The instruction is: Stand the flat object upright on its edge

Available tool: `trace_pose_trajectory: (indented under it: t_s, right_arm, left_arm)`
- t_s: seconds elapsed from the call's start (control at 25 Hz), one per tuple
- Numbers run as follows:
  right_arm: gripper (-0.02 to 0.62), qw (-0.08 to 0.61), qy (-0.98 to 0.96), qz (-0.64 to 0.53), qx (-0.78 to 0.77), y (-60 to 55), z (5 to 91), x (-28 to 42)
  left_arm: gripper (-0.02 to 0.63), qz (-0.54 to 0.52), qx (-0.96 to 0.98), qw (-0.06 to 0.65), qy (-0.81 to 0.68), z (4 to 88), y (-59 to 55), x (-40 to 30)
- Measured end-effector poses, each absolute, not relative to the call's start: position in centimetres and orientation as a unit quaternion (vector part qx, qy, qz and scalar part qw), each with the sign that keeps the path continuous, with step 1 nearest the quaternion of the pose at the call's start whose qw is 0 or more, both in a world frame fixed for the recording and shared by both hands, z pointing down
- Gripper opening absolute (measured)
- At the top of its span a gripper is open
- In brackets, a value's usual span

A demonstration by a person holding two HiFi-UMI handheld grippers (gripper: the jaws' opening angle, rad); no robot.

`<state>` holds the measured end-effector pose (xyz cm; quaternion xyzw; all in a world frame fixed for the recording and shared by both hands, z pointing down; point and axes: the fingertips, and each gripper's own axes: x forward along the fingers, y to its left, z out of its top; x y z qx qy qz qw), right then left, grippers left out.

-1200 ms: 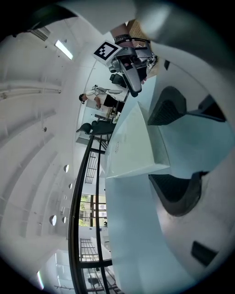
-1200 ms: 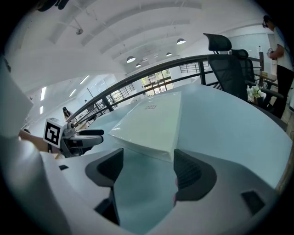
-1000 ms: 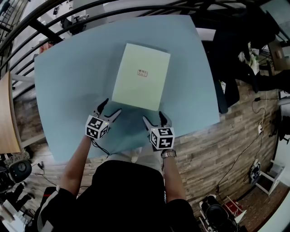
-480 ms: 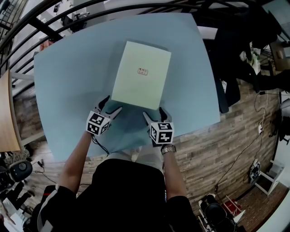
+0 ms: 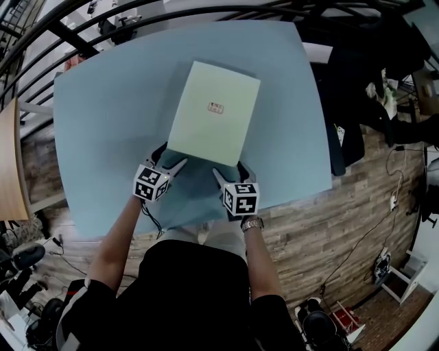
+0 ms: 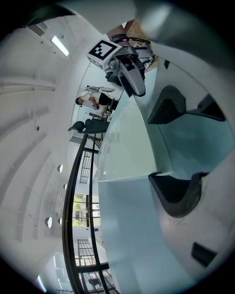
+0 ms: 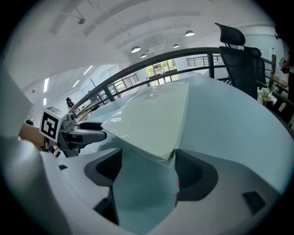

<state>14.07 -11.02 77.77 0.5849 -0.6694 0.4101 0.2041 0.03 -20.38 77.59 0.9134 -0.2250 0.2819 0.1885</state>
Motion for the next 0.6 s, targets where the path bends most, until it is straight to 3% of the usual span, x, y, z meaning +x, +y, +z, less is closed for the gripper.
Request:
trace_pose_trajectory:
  t_s: [0.6]
  right_arm:
    - [0.336, 0.222, -0.703, 0.408, 0.538, -10.6, 77.5, 15.5]
  left_arm:
    - [0.331, 0.273, 0.896, 0.209, -0.281, 77.4, -18.9, 0.9]
